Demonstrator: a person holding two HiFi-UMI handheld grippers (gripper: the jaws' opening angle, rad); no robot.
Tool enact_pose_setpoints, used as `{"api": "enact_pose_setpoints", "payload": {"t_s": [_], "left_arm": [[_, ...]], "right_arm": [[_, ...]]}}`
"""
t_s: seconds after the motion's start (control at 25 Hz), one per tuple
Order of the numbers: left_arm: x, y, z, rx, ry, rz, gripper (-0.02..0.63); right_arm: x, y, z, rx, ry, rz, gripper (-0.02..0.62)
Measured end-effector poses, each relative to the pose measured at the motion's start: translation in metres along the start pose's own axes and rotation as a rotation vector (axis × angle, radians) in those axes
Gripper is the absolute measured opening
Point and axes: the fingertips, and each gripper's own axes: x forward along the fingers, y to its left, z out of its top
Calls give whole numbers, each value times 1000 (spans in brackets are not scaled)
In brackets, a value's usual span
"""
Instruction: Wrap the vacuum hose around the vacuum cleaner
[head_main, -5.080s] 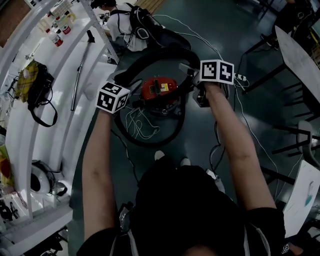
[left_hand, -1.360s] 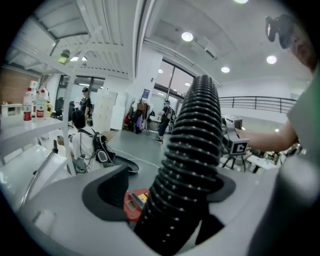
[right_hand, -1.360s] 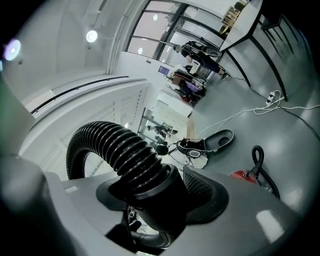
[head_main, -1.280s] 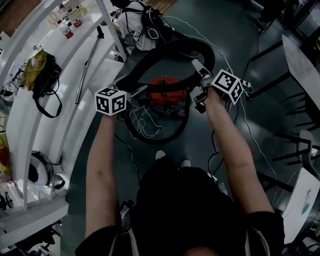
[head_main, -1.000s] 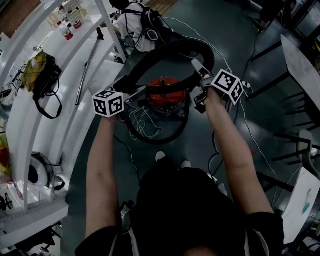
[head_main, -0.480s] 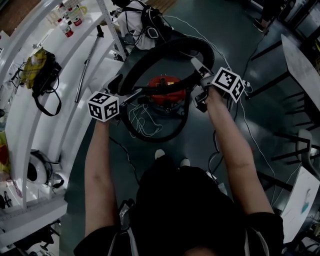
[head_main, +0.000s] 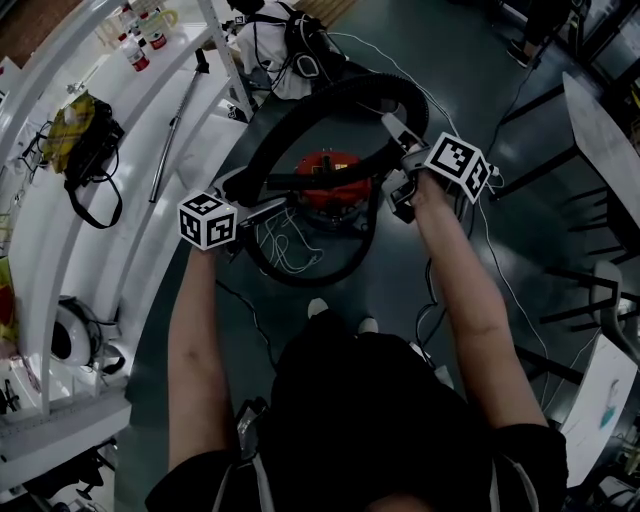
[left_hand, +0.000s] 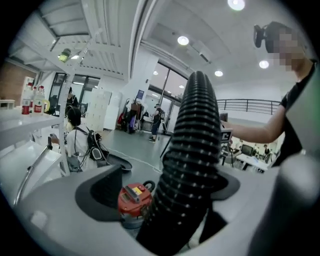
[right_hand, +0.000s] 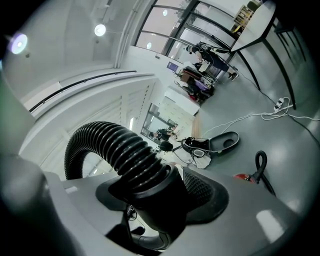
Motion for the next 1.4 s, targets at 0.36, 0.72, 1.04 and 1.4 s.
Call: {"api": "enact_pose_setpoints", "payload": {"t_s": [0.36,0.72,1.04,1.4], "left_arm": [[17,-2,-12,-153,-61,73,474],[20,0,3,-124,-92,165,443],[20,-16,23,-118,-155,113,365],[12,-6,30,-198,-234,190,349]], "right_arm": [[-4,-8,-3,30,-22,-14,281],[-8,-11,-9,11,-23,-24,279],[-6,1,-21,25,12,37,276],[-2,6,-25,-8,28,67,275]]}}
